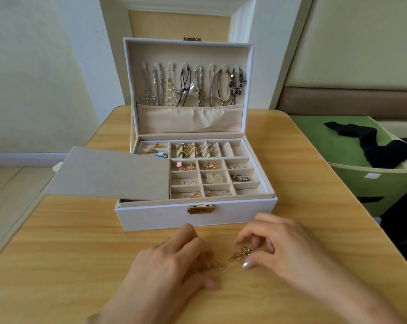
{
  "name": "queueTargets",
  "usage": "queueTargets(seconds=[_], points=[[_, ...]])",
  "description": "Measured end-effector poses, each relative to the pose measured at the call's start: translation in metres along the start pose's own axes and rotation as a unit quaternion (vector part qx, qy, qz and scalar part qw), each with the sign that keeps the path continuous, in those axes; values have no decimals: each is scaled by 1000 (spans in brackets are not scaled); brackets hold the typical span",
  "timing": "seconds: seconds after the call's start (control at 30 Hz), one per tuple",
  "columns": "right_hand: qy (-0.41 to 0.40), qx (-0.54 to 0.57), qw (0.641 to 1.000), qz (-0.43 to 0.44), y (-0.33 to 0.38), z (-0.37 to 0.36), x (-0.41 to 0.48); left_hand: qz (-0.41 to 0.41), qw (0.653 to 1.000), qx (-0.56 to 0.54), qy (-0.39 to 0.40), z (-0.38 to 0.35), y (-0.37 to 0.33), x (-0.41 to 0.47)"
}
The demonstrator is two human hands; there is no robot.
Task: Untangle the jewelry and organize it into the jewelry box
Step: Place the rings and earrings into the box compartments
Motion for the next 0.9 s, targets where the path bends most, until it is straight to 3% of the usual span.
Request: queueTargets(seconds=[0.37,0.47,0.63,0.77,0.9], points=[[7,-74,995,64,12,-7,-2,-24,998,53,-19,-8,-12,9],[13,9,998,60,12,1,1,3,1000,-17,-5,-2,-15,15],[-127,195,972,37,10,60,14,16,981,-175,-79,44,-32,61],[-157,182,970,25,1,86,33,30,976,-206,-67,60,-39,104],[-146,135,980,17,-9,87,47,29,986,-162,-28,52,-36,124]])
Point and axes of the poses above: each hand's wrist, its own x-axis towards the middle knuckle, its own z-axis out of the back of the hand, y = z × x, the point moved 6 cm from there along x, towards the middle knuckle, and after that the axes turned 5 degrees about z, right-handed, at the moved point
